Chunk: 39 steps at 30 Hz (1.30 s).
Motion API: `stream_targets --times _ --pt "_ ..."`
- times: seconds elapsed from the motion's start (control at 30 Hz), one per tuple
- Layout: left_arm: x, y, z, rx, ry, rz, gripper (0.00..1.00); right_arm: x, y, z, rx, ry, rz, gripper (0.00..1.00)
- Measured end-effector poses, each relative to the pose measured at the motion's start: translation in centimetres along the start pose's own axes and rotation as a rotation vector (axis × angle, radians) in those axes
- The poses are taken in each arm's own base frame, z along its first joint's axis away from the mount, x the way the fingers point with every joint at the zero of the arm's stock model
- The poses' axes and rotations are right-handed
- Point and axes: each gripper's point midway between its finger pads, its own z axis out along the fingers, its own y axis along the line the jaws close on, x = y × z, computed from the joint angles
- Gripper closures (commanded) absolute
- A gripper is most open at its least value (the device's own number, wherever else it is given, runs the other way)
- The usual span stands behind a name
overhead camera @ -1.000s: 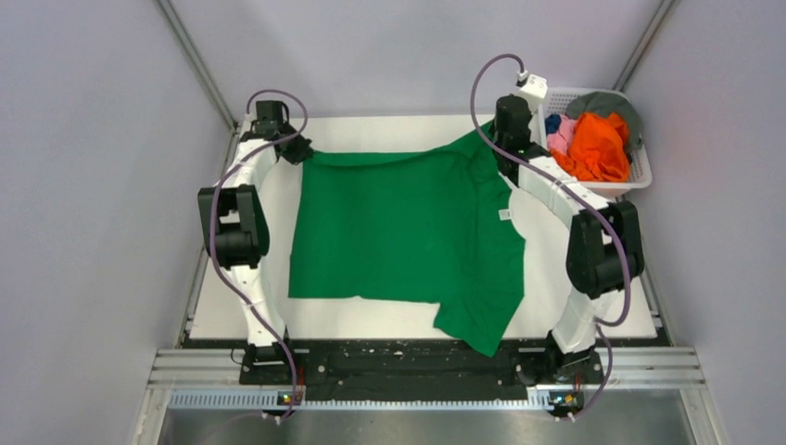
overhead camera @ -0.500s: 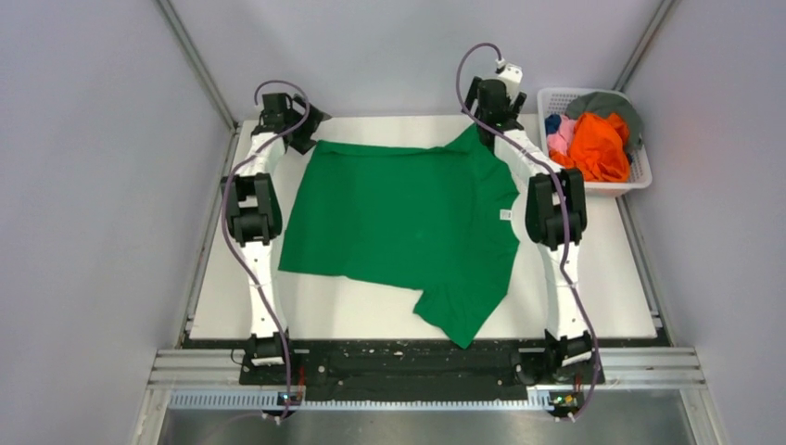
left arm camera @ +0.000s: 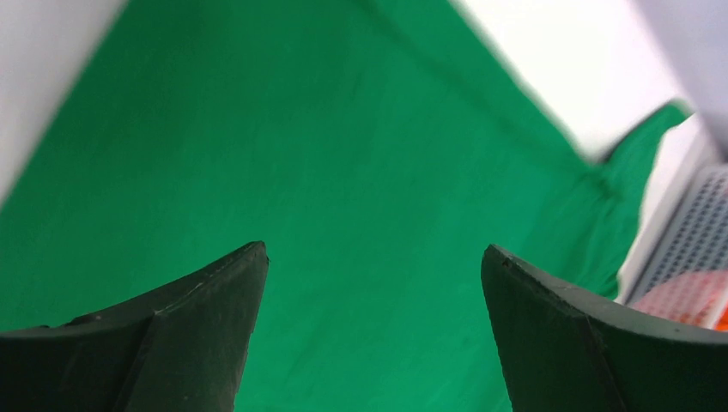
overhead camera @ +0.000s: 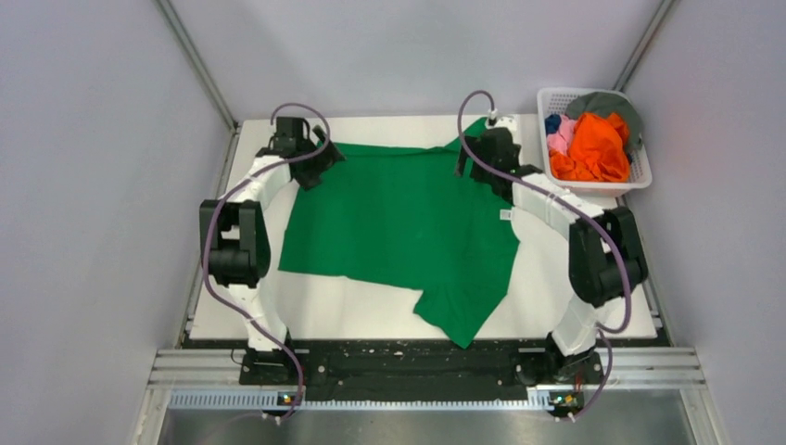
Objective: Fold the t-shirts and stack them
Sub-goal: Flatten out the tshirt
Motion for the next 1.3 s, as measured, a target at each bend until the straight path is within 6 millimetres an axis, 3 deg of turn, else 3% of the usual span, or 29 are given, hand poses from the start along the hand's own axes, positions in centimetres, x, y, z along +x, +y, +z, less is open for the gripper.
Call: stream_targets --times 0.1,0.23,0.3,0.37,0.53,0.97,1.1,1.2,1.3 --pt "4.8 4.0 -0.9 -0.095 0.074 0.004 0.01 4.8 1.5 -3.6 -0.044 0.076 -0.022 0.01" --pt "8.7 9.2 -1.3 -0.217 0.141 -0.028 0.01 10.3 1.4 -6.2 -0.055 0.176 -0.041 0.01" --pt "8.3 9.5 -2.1 -0.214 0.108 -0.023 0.01 13.3 0.7 -7.2 -0.04 0.238 -0.047 0.01" --pt "9.3 10.7 -2.7 -0.239 0.117 -0.028 0.01 15.5 0.0 -7.8 -0.023 0.285 -0.054 0.02" --pt "10.3 11.4 -3.8 -0.218 0.085 -0.043 0.01 19.4 -2.6 -9.6 0.035 0.362 -0.034 0.02" --pt "16.5 15.0 -10.3 -0.204 0.081 -0.112 0.01 22.9 -6.3 -16.3 0.057 0.381 0.147 0.02" --pt "18.6 15.8 -12.5 -0.221 0.119 -0.13 0.01 23.5 -7.1 -17.5 0.079 0.411 0.147 0.02" --pt "18.5 15.6 -13.6 -0.223 0.115 -0.128 0.01 22.8 -7.2 -18.0 0.092 0.414 0.131 0.01" --pt "16.6 14.0 -14.2 -0.194 0.069 -0.118 0.01 19.6 -5.5 -17.7 0.034 0.343 0.116 0.01"
